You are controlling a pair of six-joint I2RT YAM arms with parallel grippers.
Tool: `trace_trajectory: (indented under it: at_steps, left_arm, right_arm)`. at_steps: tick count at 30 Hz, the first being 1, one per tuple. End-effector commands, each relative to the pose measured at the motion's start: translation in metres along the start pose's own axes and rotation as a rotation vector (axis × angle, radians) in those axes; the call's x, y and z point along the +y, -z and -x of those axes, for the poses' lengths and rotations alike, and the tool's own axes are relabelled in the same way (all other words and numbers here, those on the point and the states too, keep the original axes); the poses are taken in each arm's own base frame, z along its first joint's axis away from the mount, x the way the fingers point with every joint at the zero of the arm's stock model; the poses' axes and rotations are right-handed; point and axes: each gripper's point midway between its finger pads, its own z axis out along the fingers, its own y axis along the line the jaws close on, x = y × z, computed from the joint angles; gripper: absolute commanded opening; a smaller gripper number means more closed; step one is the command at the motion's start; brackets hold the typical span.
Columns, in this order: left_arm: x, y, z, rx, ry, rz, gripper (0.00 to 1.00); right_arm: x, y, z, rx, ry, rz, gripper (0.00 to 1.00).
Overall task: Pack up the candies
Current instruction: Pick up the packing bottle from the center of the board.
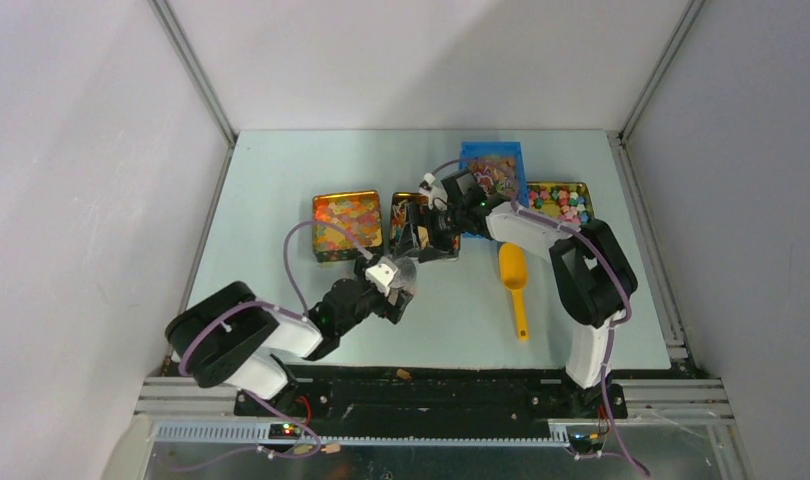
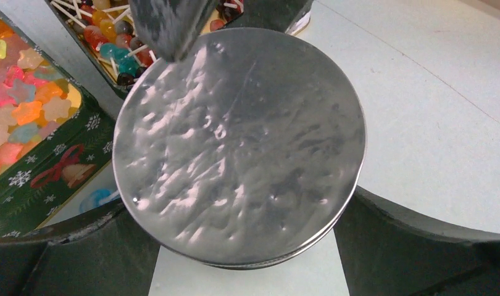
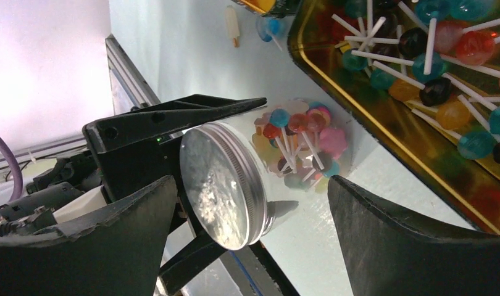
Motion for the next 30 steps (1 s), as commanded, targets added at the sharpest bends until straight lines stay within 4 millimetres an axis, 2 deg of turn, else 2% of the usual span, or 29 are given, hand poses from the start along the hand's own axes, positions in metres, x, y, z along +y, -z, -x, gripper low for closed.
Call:
trace_trajectory:
  at_steps: [1, 2, 3, 4, 11, 15, 18, 22, 26, 30]
  left_arm:
    - [0.000, -0.013, 0.042, -0.188, -0.013, -0.004, 0.98]
    - [-0.001, -0.014, 0.033, -0.171, -0.018, -0.013, 0.98]
    - [-0.001, -0.014, 0.040, -0.207, -0.020, -0.013, 0.98]
    - [-0.001, -0.013, 0.033, -0.197, -0.022, -0.014, 0.98]
    - [0.003, -0.012, 0.038, -0.253, -0.044, 0.010, 0.93]
    - [0.006, -0.016, 0.038, -0.256, -0.051, 0.028, 0.99]
    - [0.005, -0.018, 0.040, -0.272, -0.045, 0.027, 1.00]
    - [0.001, -0.026, 0.030, -0.246, -0.031, 0.005, 0.99]
    - [-0.001, -0.030, 0.029, -0.242, -0.027, -0.004, 0.93]
    - [-0.001, -0.027, 0.036, -0.263, -0.050, -0.007, 0.82]
  right_arm:
    - [-0.001, -0.005, 0.003, 0.001, 0.002, 0.032, 0.94]
    - [-0.001, -0.005, 0.003, 0.004, 0.000, 0.032, 0.94]
    - [-0.001, -0.006, 0.002, 0.007, 0.000, 0.033, 0.94]
    - [-0.001, -0.006, 0.002, 0.008, 0.000, 0.034, 0.94]
    - [0.007, -0.005, 0.001, 0.009, 0.005, 0.055, 0.93]
    - [0.009, -0.006, -0.006, 0.031, -0.004, 0.053, 0.91]
    - [0.006, -0.008, -0.011, 0.043, -0.006, 0.030, 0.89]
    - [-0.002, -0.008, -0.016, 0.056, -0.015, -0.010, 0.85]
    - [-0.006, -0.006, -0.019, 0.068, -0.023, -0.026, 0.82]
    - [-0.002, -0.002, -0.017, 0.054, -0.015, -0.027, 0.82]
